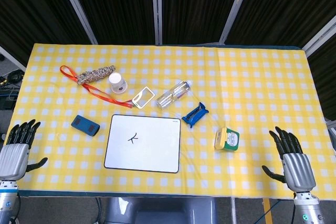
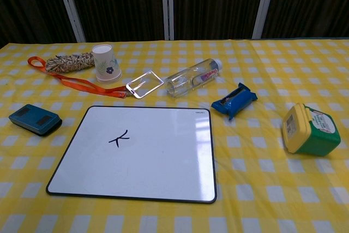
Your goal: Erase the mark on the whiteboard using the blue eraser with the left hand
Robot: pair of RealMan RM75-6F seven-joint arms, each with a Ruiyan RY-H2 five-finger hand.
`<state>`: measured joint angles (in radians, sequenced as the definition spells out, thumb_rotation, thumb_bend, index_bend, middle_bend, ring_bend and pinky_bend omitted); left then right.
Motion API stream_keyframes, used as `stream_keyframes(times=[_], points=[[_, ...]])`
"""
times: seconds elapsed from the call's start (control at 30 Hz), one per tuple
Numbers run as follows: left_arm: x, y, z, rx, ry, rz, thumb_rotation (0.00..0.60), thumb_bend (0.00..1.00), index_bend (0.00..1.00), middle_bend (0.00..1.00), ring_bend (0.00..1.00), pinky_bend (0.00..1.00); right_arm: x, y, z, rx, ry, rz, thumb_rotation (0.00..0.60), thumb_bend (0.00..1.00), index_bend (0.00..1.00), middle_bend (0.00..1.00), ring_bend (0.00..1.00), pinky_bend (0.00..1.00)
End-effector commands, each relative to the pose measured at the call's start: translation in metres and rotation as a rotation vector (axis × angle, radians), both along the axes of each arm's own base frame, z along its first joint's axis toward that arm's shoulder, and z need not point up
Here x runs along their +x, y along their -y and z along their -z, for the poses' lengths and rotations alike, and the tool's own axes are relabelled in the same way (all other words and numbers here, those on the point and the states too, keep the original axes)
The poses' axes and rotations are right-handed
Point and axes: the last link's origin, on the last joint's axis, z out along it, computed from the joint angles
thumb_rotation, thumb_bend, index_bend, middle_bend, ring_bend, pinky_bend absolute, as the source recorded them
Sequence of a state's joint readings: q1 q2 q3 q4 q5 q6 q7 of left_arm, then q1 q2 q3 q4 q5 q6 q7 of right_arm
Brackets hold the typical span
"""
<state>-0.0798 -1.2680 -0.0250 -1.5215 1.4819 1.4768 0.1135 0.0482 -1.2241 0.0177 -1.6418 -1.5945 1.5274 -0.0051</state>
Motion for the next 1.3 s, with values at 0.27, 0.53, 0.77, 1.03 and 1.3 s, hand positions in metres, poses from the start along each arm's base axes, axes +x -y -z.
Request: stream_keyframes(times=[0.27, 0.53, 0.77, 1.03, 1.3], points=[[0.0, 0.0, 0.0, -0.002, 0.0, -0.001, 0.6, 0.12, 0.0, 0.0, 0.0, 0.0, 0.001, -0.001, 0.0, 0.004, 0.004, 0.0, 0.6, 0.07, 0.0, 0.0, 0.0, 0.0], [0.001, -0.003, 0.004, -0.017, 0.007, 0.007, 0.6, 0.12, 0.0, 0.0, 0.0, 0.0, 0.001, -0.001, 0.004, 0.02, -0.002, -0.002, 0.6, 0.07, 0.0, 0.0, 0.0, 0.0], [0.003, -0.018, 0.008, -0.044, -0.037, 0.03, 0.6, 0.13, 0.02, 0.0, 0.0, 0.03, 0.001, -0.001, 0.004, 0.018, 0.002, 0.001, 0.6, 0.07, 0.0, 0.0, 0.0, 0.0], [0.013, -0.06, 0.016, -0.143, -0.145, 0.061, 0.6, 0.19, 0.13, 0.0, 0.07, 0.15, 0.001, -0.001, 0.001, 0.015, 0.012, 0.003, 0.6, 0.07, 0.0, 0.0, 0.0, 0.0], [0.022, -0.107, 0.034, -0.275, -0.242, 0.075, 0.6, 0.2, 0.18, 0.04, 0.1, 0.16, -0.001, 0.001, -0.001, 0.013, 0.021, 0.014, 0.6, 0.07, 0.0, 0.0, 0.0, 0.0]])
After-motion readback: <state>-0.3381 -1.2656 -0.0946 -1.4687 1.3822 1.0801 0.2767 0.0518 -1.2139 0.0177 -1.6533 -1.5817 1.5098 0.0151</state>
